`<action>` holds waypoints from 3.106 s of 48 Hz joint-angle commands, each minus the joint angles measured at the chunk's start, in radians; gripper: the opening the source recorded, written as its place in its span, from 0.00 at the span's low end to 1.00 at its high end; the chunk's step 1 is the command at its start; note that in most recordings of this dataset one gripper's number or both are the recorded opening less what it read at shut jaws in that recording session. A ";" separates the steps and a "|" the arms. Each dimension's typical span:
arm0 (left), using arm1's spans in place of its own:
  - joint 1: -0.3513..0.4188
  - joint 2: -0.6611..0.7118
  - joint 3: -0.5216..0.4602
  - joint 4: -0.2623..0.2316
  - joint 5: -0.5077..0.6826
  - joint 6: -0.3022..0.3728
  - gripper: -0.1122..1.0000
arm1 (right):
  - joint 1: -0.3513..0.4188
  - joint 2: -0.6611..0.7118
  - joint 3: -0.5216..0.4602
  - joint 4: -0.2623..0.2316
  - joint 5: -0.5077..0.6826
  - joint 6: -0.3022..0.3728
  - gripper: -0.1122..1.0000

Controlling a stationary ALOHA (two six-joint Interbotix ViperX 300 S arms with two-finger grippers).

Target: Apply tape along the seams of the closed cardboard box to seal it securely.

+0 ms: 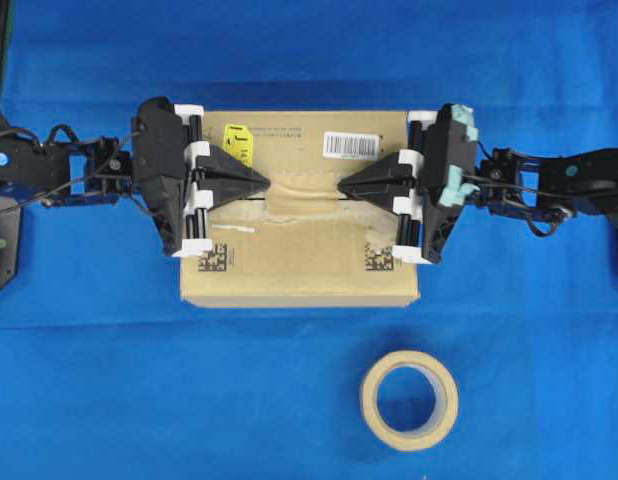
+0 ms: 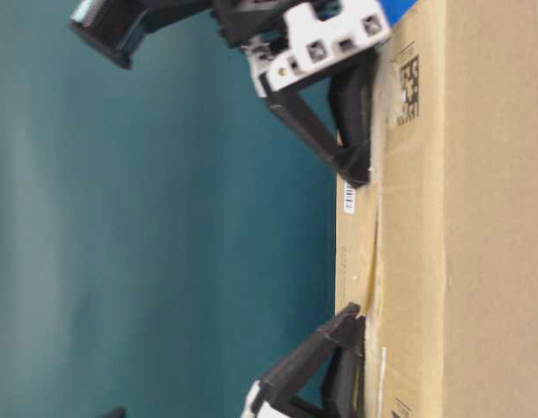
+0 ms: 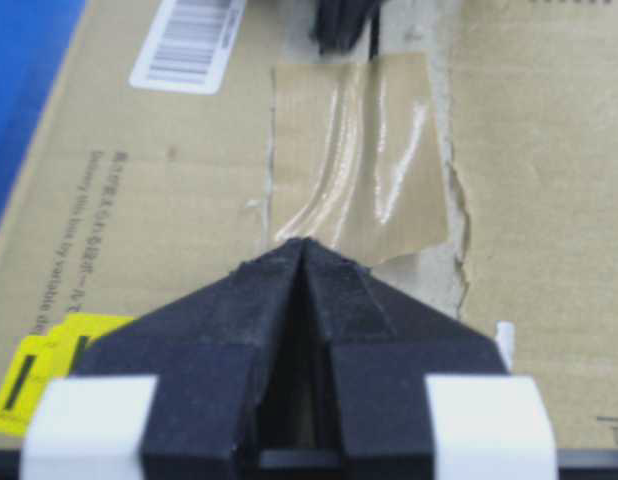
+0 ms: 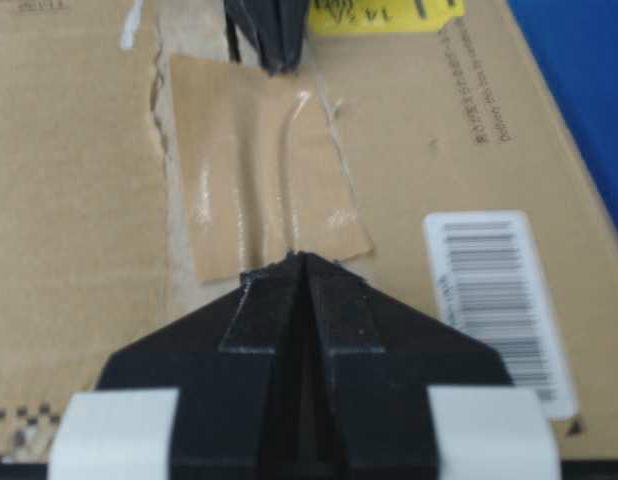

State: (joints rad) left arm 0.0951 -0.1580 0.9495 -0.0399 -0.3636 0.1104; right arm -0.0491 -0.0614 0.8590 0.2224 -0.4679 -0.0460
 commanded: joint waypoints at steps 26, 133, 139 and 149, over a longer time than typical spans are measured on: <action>-0.063 0.063 -0.186 0.002 0.008 0.107 0.10 | 0.002 0.081 -0.181 -0.025 0.002 -0.035 0.09; -0.097 -0.453 0.132 0.003 0.132 -0.067 0.10 | 0.106 -0.580 0.163 0.183 0.167 -0.227 0.09; -0.097 -0.555 0.189 0.002 0.176 -0.067 0.10 | 0.103 -0.647 0.202 0.181 0.225 -0.227 0.09; -0.097 -0.719 0.273 0.003 0.256 -0.077 0.10 | 0.103 -0.736 0.284 0.183 0.259 -0.227 0.09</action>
State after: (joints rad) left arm -0.0015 -0.8345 1.2149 -0.0399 -0.1258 0.0322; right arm 0.0537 -0.7777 1.1305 0.4050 -0.2086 -0.2715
